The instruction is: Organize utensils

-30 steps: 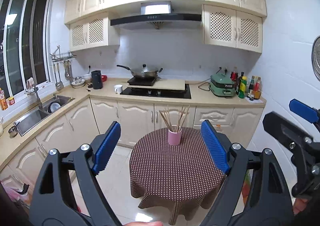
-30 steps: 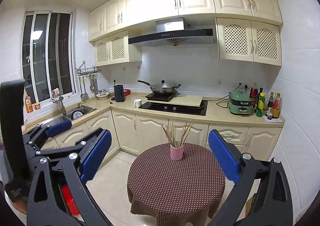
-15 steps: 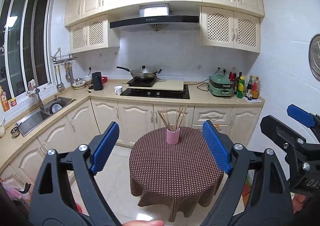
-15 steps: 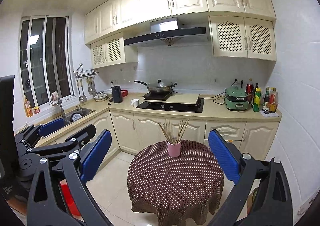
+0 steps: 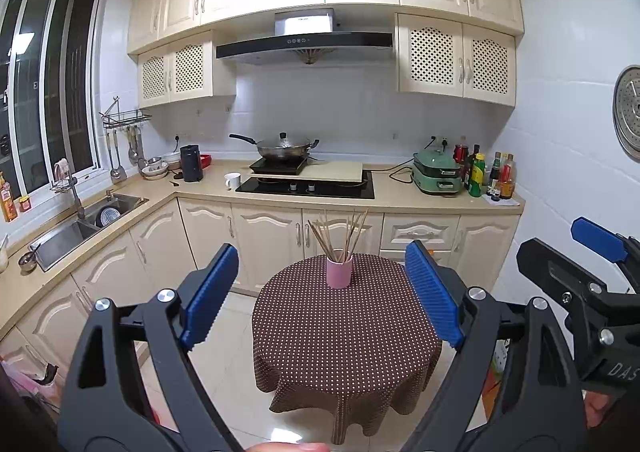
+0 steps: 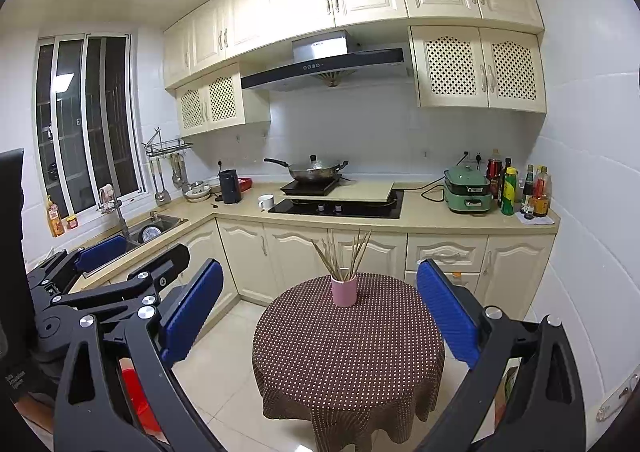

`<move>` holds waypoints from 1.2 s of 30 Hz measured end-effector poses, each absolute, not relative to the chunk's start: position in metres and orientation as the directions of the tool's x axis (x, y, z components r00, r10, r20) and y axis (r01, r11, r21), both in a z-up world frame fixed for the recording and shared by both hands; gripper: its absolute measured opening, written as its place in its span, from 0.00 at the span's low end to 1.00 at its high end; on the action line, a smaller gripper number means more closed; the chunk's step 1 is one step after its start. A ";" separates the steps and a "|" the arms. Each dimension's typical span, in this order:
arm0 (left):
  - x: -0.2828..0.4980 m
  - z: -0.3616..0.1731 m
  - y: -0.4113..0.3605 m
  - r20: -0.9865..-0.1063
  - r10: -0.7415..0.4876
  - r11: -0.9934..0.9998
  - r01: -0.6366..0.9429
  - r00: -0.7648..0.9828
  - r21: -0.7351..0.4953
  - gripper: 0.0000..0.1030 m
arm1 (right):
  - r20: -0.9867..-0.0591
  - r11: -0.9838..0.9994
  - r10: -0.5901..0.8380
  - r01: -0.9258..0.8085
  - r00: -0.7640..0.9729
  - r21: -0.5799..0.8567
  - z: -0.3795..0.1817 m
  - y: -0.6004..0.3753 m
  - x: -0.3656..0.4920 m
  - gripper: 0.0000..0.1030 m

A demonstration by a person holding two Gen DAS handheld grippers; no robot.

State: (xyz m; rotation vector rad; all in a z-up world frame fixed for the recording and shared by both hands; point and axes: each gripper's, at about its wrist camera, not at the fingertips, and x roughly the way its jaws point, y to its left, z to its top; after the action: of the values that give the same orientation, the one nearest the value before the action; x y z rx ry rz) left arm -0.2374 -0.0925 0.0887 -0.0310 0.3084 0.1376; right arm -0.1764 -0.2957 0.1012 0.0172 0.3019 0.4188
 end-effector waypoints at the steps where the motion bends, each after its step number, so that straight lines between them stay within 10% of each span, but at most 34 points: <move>1: -0.238 0.089 -0.093 -0.303 0.131 0.990 -0.141 0.944 -0.012 0.82 | -0.285 0.915 0.400 -0.396 0.871 0.075 0.101 -0.296 -0.176 0.91; 36: -0.229 0.082 -0.099 -0.295 0.119 0.992 -0.124 0.948 0.001 0.82 | -0.310 0.916 0.401 -0.386 0.862 0.110 0.092 -0.297 -0.168 0.91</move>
State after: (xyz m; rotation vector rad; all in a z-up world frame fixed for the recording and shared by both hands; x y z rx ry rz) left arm -0.2287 -0.0987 0.0822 -0.0179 0.2995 0.1239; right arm -0.1681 -0.2973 0.0924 0.0447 0.3348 0.4125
